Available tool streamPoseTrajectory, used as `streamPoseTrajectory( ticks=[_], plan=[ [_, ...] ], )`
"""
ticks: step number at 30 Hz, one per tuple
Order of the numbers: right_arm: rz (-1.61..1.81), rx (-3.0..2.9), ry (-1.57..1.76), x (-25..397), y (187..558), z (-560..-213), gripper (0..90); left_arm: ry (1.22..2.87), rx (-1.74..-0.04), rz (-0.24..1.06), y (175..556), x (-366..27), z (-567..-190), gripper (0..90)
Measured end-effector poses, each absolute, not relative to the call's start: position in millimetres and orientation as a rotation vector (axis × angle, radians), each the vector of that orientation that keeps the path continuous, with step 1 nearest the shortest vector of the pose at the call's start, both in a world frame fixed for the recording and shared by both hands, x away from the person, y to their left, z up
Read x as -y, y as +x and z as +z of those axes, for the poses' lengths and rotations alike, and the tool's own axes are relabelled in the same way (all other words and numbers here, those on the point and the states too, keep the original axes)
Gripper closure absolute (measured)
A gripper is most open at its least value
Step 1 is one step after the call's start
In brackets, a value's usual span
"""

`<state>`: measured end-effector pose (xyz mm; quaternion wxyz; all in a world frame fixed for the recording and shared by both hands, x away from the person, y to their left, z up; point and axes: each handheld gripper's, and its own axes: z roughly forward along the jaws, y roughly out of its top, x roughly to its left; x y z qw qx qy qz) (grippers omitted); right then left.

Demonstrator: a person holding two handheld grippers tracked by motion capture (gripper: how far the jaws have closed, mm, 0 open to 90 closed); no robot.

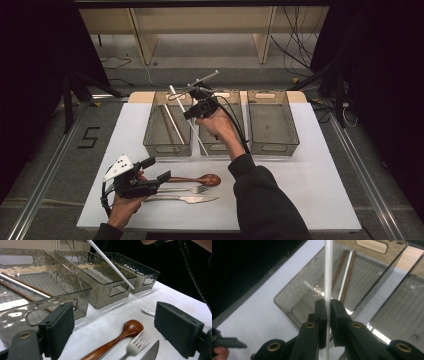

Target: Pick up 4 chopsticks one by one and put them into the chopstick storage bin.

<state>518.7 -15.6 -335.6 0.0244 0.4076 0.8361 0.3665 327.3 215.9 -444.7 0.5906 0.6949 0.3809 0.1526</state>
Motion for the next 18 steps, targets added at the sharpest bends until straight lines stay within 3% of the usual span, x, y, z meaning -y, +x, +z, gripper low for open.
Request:
streamPoseTrajectory(
  ticks=[18],
  plan=[
    [1.189, -2.497, 1.326, -9.1, 542.7, -333.6, 84.9, 1.608, -0.887, 0.351, 327.6, -216.1, -444.5, 16.3]
  ],
)
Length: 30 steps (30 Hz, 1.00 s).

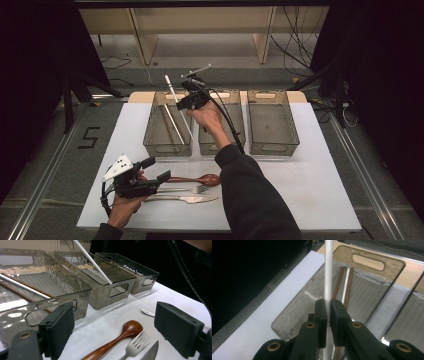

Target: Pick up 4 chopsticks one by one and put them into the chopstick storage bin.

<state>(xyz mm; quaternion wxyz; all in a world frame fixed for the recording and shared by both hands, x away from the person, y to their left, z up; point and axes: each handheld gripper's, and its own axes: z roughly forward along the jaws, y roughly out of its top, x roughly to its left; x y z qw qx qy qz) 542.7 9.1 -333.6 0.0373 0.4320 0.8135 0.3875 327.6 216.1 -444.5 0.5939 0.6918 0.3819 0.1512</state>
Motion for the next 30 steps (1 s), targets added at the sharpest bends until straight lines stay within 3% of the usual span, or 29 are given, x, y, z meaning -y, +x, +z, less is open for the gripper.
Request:
streamPoseTrajectory(
  ticks=[30],
  plan=[
    [1.189, -2.4, 1.343, -41.3, 557.5, -351.5, 84.8, 1.605, -0.881, 0.351, 327.0, -217.5, -443.3, 16.3]
  ],
)
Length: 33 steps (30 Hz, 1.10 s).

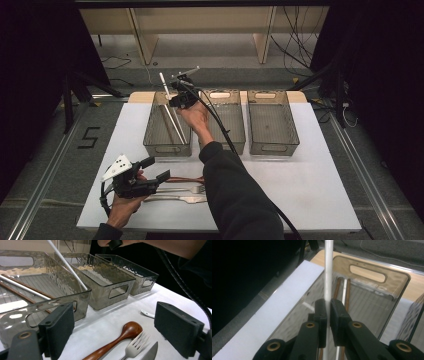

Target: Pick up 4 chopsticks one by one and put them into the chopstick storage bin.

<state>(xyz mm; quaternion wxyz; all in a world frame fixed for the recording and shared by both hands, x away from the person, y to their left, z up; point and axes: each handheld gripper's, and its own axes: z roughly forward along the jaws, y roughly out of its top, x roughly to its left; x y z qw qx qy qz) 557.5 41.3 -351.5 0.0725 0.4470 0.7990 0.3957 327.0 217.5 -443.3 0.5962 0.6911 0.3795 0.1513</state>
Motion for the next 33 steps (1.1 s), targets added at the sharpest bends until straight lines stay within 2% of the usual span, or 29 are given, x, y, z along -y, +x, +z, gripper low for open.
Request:
streamPoseTrajectory(
  ticks=[33],
  plan=[
    [1.071, -2.428, 1.337, -43.7, 556.1, -379.2, 84.3, 1.604, -0.881, 0.35, 326.9, -217.6, -443.2, 16.3]
  ],
)
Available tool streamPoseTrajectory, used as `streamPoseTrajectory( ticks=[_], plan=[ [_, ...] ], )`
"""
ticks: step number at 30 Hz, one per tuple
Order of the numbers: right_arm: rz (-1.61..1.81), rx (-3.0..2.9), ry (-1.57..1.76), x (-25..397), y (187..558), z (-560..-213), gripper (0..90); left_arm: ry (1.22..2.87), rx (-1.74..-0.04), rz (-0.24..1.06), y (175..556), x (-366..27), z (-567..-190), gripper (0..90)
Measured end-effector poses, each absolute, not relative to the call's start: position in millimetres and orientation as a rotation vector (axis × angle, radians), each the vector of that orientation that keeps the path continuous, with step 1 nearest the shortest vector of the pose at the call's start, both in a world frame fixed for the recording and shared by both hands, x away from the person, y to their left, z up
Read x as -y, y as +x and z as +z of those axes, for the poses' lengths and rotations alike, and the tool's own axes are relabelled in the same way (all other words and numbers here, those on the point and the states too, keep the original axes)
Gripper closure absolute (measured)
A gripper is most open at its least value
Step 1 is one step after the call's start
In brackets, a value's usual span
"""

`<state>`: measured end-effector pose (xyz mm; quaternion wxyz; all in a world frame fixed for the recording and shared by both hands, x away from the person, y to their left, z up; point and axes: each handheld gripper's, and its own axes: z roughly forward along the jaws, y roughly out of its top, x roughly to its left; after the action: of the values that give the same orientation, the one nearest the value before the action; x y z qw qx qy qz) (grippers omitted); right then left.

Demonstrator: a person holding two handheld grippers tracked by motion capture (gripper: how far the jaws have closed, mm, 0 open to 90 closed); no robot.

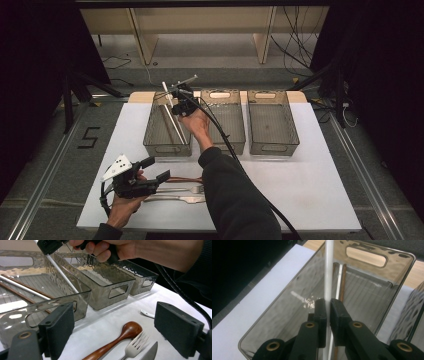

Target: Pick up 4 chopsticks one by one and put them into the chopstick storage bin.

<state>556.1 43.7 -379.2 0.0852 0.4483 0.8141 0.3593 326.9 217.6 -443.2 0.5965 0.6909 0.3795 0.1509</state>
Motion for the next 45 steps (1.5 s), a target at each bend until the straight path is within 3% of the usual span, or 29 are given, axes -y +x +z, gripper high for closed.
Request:
streamPoseTrajectory(
  ticks=[17, 22, 28, 34, 45],
  plan=[
    [1.002, -2.463, 1.334, -47.4, 555.3, -395.3, 87.2, 1.604, -0.881, 0.351, 326.9, -217.5, -443.3, 16.3],
    [0.987, -2.474, 1.332, -45.9, 555.6, -394.8, 83.4, 1.606, -0.88, 0.351, 326.8, -217.7, -443.1, 16.3],
    [1.025, -2.482, 1.315, -39.5, 554.2, -384.7, 71.9, 1.604, -0.882, 0.351, 326.8, -217.6, -443.3, 16.3],
    [1.043, -2.532, 1.261, -27.0, 548.2, -374.1, 54.4, 1.606, -0.884, 0.351, 326.7, -217.3, -443.5, 16.3],
    [1.086, -2.598, 1.157, 8.2, 521.2, -357.2, 40.4, 1.611, -0.886, 0.352, 327.4, -216.6, -444.2, 16.2]
  ],
)
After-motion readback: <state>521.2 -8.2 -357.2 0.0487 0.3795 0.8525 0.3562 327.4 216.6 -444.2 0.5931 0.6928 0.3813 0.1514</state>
